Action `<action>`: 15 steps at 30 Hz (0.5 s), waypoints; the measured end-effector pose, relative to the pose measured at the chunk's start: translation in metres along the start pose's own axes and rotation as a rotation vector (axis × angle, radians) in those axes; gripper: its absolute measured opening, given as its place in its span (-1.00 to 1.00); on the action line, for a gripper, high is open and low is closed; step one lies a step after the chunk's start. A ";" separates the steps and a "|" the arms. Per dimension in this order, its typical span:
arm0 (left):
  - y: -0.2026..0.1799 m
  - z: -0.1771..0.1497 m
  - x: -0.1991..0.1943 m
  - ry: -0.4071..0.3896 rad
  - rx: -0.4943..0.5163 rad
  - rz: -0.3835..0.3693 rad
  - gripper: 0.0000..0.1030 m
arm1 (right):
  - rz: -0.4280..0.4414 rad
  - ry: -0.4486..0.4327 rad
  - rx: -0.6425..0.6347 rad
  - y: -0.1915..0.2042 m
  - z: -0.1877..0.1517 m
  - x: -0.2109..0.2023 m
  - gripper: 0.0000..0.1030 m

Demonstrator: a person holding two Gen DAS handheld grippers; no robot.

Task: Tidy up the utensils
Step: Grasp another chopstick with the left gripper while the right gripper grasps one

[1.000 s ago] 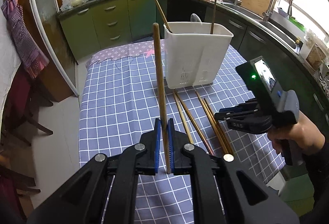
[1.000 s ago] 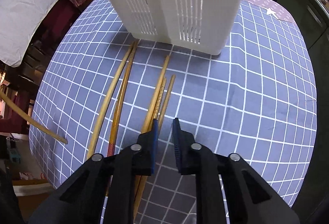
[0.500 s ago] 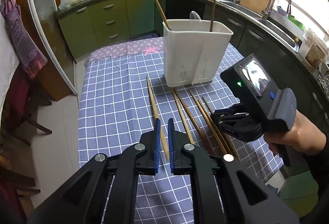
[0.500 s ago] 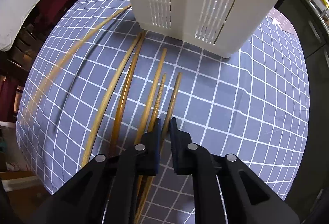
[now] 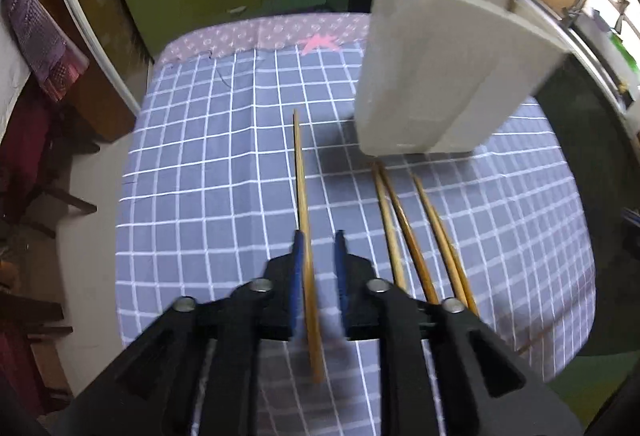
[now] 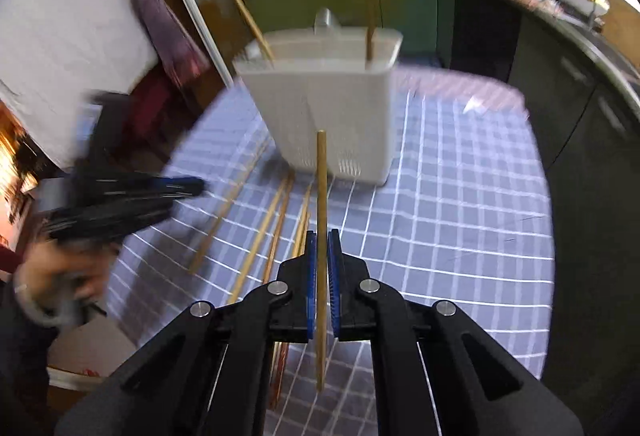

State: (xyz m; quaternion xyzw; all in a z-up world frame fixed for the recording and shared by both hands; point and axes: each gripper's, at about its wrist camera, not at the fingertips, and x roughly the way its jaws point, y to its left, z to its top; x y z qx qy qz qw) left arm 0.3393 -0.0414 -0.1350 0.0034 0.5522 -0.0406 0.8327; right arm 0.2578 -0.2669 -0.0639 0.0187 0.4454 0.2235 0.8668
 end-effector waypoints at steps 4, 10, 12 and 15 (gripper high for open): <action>-0.005 0.014 0.026 0.046 -0.007 0.031 -0.52 | 0.018 -0.056 0.010 -0.014 -0.012 -0.037 -0.88; -0.006 0.033 0.053 0.098 -0.024 0.083 -0.52 | 0.054 -0.075 0.035 -0.024 -0.028 -0.051 -0.88; -0.006 0.037 0.059 0.110 -0.021 0.097 -0.52 | 0.062 -0.079 0.040 -0.029 -0.033 -0.053 -0.88; -0.003 0.041 0.067 0.136 -0.034 0.091 -0.52 | 0.070 -0.085 0.045 -0.031 -0.037 -0.056 -0.88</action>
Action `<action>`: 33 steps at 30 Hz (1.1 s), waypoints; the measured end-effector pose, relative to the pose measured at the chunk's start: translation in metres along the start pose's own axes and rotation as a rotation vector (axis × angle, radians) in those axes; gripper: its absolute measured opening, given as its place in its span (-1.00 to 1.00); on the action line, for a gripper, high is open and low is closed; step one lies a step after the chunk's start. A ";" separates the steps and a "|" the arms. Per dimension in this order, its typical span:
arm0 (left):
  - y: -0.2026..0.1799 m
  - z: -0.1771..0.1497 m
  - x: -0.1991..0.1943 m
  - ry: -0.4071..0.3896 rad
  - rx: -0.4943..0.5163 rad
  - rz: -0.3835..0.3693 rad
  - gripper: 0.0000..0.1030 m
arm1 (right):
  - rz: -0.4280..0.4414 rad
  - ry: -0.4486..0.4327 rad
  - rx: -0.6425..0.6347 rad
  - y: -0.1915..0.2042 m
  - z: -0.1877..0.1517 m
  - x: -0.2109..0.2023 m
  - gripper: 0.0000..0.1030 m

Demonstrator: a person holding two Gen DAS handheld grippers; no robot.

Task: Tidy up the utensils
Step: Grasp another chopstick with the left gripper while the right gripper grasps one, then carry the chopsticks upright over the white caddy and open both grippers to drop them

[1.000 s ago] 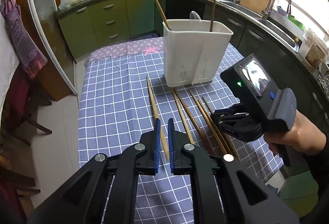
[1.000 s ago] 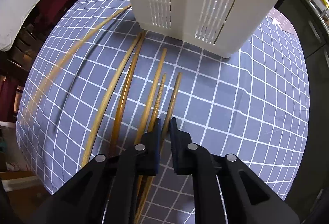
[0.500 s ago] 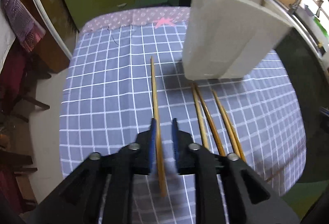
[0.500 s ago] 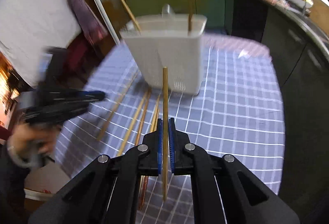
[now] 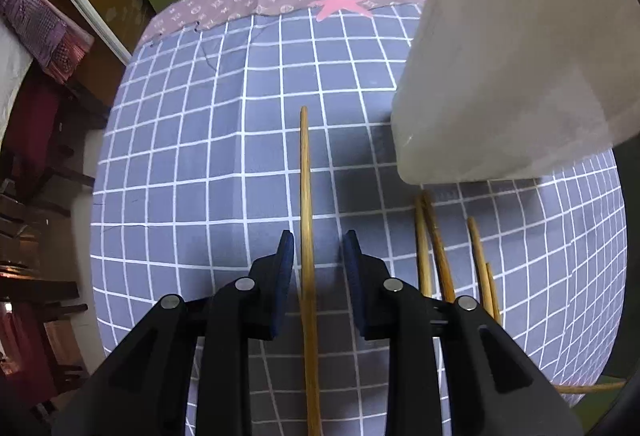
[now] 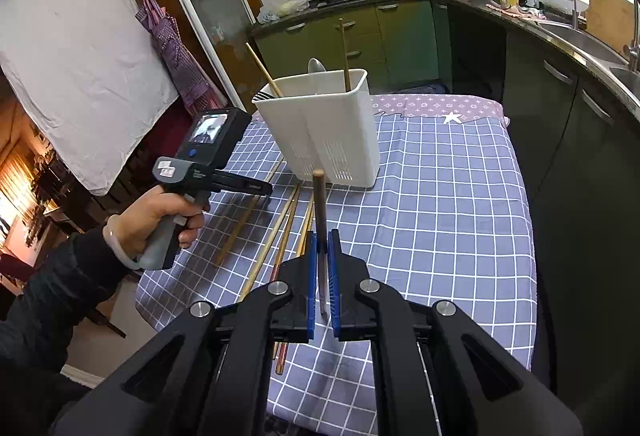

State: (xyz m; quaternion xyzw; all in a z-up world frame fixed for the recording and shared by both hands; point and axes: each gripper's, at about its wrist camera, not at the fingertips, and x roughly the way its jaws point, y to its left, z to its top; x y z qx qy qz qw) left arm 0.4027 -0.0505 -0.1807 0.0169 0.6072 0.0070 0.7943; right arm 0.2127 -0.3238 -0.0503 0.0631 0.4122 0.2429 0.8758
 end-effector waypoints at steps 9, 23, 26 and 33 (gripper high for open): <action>0.001 0.007 0.005 0.009 0.004 -0.004 -0.87 | 0.009 -0.004 0.005 0.001 -0.004 -0.001 -0.88; 0.032 -0.046 -0.096 -0.212 0.019 -0.060 -0.88 | -0.004 -0.006 -0.014 0.008 -0.006 0.000 -0.88; 0.033 -0.068 -0.127 -0.294 0.044 -0.058 -0.88 | -0.008 -0.007 -0.021 0.009 -0.006 0.000 -0.88; 0.031 -0.110 -0.165 -0.397 0.093 -0.066 -0.88 | -0.017 -0.010 -0.034 0.014 -0.006 0.001 -0.87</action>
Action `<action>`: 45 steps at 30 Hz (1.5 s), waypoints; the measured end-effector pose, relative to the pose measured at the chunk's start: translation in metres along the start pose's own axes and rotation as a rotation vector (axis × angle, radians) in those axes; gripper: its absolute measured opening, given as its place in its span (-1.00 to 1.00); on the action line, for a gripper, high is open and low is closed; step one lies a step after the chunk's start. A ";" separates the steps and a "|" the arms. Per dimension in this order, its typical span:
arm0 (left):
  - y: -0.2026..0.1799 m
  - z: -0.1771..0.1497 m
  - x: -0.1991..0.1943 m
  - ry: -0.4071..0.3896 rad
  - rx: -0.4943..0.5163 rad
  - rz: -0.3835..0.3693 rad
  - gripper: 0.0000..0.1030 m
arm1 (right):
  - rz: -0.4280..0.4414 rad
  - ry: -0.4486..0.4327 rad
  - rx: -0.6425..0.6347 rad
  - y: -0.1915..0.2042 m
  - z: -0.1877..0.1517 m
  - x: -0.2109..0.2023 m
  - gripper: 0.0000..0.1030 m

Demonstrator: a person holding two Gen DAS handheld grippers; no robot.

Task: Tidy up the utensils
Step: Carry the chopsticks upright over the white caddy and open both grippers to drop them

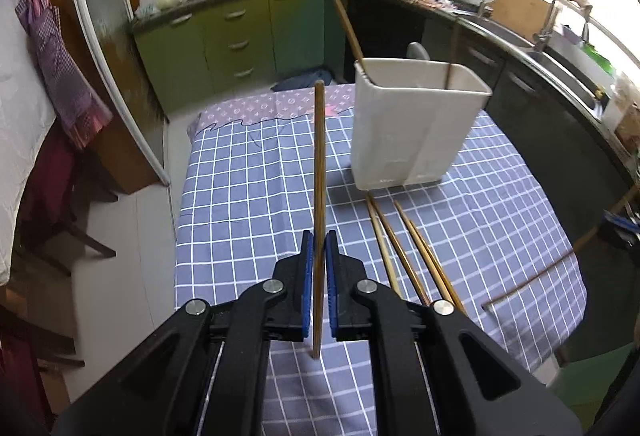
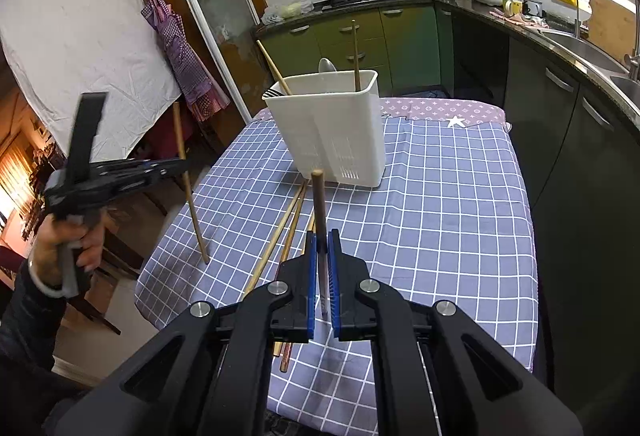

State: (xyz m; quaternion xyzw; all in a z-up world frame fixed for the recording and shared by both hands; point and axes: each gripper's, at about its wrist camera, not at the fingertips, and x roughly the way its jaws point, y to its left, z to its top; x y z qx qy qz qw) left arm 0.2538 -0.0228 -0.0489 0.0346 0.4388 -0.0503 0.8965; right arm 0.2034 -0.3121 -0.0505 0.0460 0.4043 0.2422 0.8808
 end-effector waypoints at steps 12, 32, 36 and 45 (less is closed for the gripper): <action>-0.001 -0.016 -0.025 -0.048 0.014 -0.009 -0.88 | -0.012 0.005 -0.009 0.001 0.000 -0.002 -0.88; -0.046 0.082 -0.091 -0.163 0.087 -0.093 -0.88 | -0.007 0.002 -0.016 0.000 0.001 -0.001 -0.88; -0.057 0.119 -0.108 -0.234 0.072 -0.106 -0.88 | -0.001 -0.002 -0.019 -0.001 0.000 -0.001 -0.88; -0.071 0.170 -0.056 -0.281 0.016 -0.046 -0.88 | 0.009 -0.006 -0.018 -0.008 -0.002 -0.004 -0.88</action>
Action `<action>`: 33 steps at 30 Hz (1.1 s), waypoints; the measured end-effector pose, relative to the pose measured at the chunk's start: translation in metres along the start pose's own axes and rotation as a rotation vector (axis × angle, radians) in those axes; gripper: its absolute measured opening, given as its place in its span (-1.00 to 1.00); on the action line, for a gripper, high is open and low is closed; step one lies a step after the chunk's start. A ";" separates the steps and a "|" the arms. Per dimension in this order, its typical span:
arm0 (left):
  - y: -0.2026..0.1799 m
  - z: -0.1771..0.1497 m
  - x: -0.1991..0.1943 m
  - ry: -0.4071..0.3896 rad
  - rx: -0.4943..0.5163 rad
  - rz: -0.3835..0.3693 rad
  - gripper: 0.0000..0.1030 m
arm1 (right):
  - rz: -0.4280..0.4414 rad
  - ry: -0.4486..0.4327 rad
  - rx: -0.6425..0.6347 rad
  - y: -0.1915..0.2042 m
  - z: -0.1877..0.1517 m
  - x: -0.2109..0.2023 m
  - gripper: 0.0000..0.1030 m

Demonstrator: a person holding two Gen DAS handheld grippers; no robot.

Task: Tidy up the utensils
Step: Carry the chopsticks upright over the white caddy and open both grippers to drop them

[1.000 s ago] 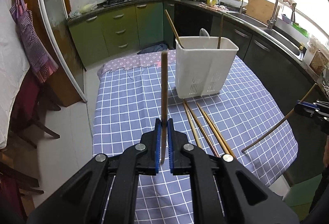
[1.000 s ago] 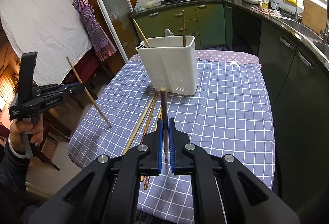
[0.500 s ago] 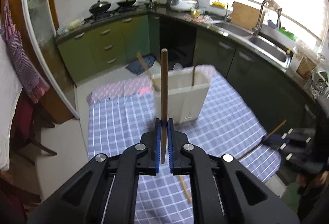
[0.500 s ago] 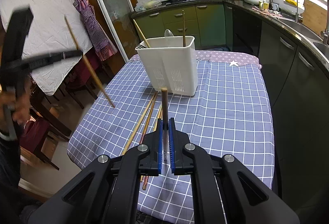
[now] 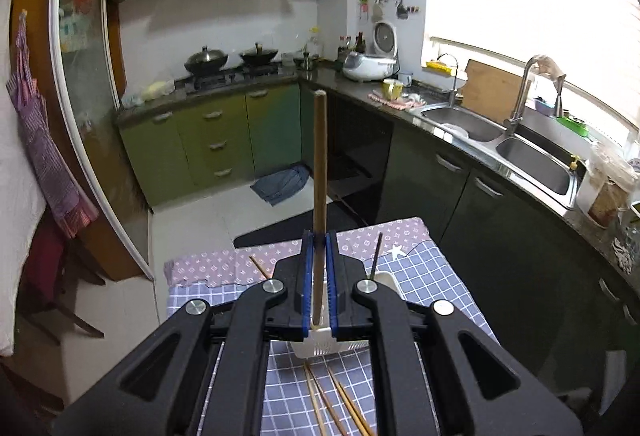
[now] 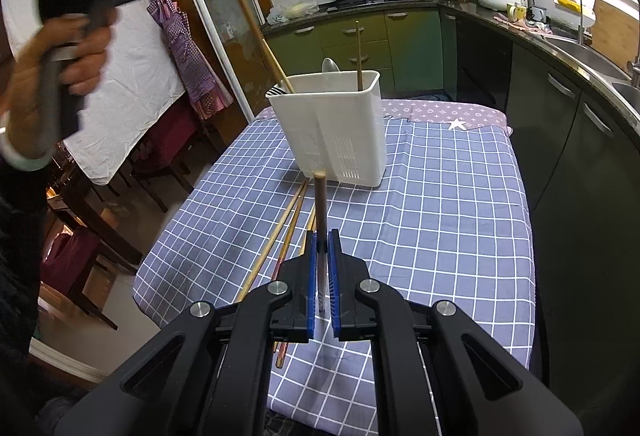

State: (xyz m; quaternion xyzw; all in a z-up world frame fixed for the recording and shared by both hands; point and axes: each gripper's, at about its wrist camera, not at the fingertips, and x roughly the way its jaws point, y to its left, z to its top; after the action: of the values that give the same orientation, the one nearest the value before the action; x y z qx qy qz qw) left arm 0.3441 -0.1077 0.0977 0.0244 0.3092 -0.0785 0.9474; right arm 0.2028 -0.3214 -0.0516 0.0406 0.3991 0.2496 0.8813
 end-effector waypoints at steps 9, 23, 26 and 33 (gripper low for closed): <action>0.009 -0.028 0.045 0.113 0.001 0.022 -0.60 | -0.010 -0.002 0.015 -0.006 0.001 0.001 -0.87; 0.042 -0.077 -0.040 0.066 0.000 -0.020 -0.34 | -0.022 -0.155 -0.011 0.012 0.098 -0.033 -0.88; 0.049 -0.094 -0.050 0.083 0.004 -0.026 -0.34 | -0.018 -0.253 0.016 0.014 0.142 -0.046 -0.88; 0.067 -0.130 -0.055 0.161 -0.013 -0.040 -0.34 | -0.110 -0.340 0.046 0.010 0.210 -0.025 -0.87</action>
State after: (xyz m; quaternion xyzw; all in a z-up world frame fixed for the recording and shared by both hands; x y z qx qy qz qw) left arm 0.2355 -0.0216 0.0255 0.0184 0.3852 -0.0931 0.9179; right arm 0.3365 -0.2976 0.1105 0.0806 0.2518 0.1814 0.9472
